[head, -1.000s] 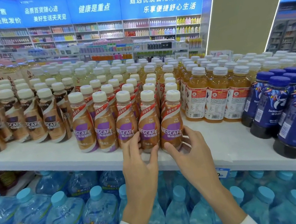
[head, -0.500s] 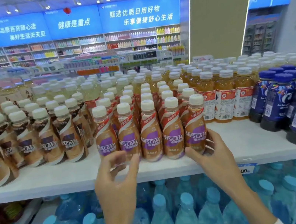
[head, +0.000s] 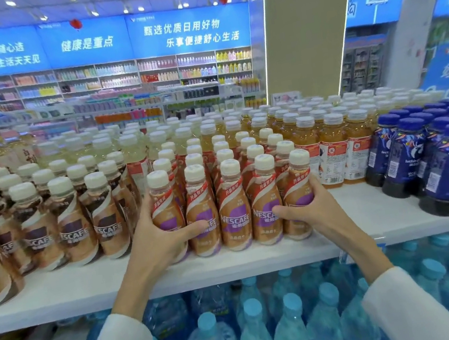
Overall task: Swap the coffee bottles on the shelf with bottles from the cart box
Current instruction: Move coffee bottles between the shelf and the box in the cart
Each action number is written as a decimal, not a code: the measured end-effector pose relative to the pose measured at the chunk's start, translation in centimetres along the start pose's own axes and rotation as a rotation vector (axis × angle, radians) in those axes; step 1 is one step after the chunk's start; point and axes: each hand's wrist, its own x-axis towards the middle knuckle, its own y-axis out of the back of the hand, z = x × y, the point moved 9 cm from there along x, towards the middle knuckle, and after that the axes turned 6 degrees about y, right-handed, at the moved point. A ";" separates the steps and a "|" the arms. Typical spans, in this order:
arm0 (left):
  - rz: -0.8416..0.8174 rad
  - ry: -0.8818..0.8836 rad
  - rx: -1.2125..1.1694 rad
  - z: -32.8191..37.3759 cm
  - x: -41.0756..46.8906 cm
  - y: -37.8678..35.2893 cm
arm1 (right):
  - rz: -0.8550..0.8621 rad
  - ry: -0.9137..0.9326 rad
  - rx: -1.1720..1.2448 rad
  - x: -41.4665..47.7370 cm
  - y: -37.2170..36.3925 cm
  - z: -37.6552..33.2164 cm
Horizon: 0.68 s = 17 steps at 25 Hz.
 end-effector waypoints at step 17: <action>0.037 0.015 -0.008 -1.0 0.4 -0.5 | 0.031 -0.006 -0.037 0.8 0.0 1.2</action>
